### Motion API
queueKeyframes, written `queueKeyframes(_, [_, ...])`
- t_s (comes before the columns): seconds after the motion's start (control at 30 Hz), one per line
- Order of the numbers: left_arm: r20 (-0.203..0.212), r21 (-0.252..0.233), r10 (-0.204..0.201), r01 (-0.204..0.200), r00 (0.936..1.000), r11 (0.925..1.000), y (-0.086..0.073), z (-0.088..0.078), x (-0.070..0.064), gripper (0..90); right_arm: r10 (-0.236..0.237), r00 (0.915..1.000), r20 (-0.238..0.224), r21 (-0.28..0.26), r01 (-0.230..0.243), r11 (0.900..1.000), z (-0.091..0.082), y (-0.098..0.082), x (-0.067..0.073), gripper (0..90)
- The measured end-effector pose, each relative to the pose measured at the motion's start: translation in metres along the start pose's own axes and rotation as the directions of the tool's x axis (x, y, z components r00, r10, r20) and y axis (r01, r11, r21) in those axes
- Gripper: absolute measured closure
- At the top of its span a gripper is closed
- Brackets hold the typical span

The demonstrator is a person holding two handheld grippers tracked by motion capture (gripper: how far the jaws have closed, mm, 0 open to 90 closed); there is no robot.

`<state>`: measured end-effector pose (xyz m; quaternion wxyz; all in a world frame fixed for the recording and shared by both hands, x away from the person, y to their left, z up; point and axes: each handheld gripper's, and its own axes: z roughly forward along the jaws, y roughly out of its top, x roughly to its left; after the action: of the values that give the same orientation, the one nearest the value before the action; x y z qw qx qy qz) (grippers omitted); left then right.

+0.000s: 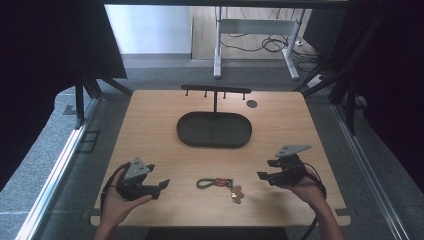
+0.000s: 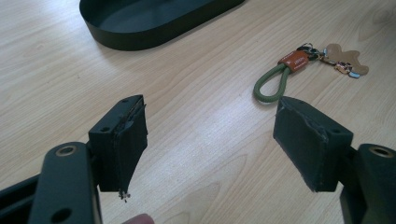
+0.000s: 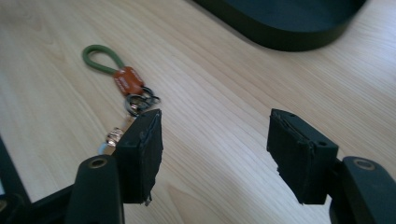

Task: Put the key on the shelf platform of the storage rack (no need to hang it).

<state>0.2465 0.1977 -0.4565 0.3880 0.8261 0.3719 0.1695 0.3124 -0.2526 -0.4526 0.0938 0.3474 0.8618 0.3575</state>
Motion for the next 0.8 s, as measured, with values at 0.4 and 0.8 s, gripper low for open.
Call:
queueKeyframes(0.4, [0.010, 0.011, 0.001, -0.001, 1.0000, 0.9999, -0.002, 0.003, -0.001, 26.2, -0.080, 0.9953, -0.054, 0.096, 0.085, 0.992, 0.032, 0.035, 0.020, 39.2])
queueKeyframes(0.8, [0.010, -0.002, -0.011, 0.011, 0.9999, 0.9999, -0.003, 0.000, 0.002, 26.3, -0.139, 0.9836, -0.114, 0.212, 0.161, 0.964, 0.064, 0.054, 0.042, 41.3])
